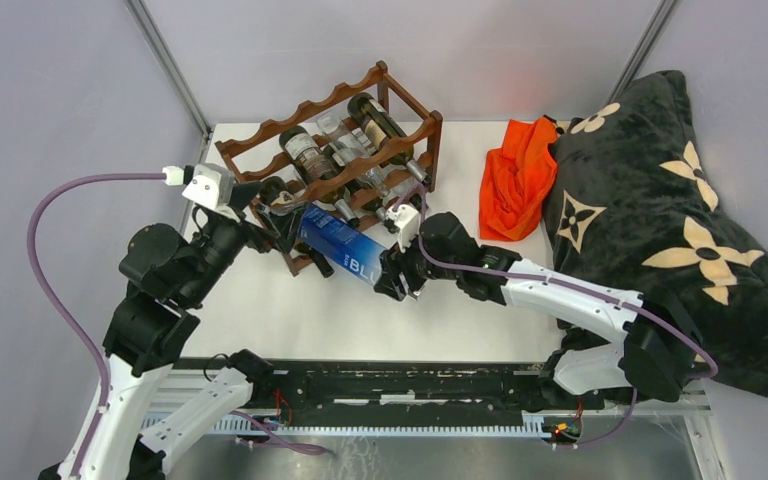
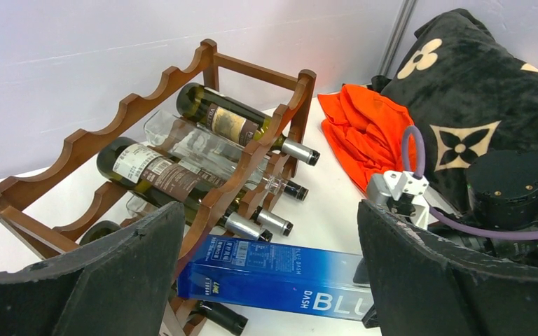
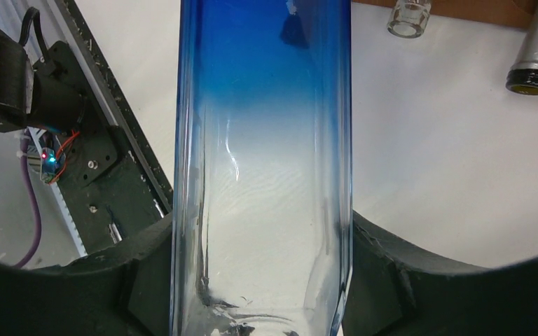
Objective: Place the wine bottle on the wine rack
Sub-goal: Place the wine bottle in the wine rack.
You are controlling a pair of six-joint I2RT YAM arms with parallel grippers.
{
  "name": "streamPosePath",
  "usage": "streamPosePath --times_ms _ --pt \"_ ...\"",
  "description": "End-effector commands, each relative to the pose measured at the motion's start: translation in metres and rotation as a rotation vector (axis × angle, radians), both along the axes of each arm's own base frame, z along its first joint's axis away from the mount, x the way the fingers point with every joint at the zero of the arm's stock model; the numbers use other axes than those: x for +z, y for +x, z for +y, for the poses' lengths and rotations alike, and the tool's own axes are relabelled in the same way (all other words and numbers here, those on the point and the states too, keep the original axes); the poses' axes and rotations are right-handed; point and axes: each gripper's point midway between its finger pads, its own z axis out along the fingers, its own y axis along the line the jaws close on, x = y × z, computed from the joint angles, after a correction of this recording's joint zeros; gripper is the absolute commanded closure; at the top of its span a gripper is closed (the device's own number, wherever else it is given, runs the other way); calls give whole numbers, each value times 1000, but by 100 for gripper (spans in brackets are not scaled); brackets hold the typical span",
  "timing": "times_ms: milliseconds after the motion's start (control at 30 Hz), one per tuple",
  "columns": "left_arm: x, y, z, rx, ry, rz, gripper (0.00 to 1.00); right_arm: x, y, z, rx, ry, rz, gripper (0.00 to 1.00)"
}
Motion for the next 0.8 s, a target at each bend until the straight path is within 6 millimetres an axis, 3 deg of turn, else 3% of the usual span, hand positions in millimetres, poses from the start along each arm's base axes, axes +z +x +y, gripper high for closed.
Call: streamPosePath --times_ms 0,367,767 --pt "9 -5 1 -7 -24 -31 2 120 35 45 -67 323 -209 100" --pt "2 -9 5 -1 -12 -38 2 130 63 82 -228 335 -214 100" --pt "-4 -11 9 9 6 -45 2 132 79 121 -264 436 -203 100"
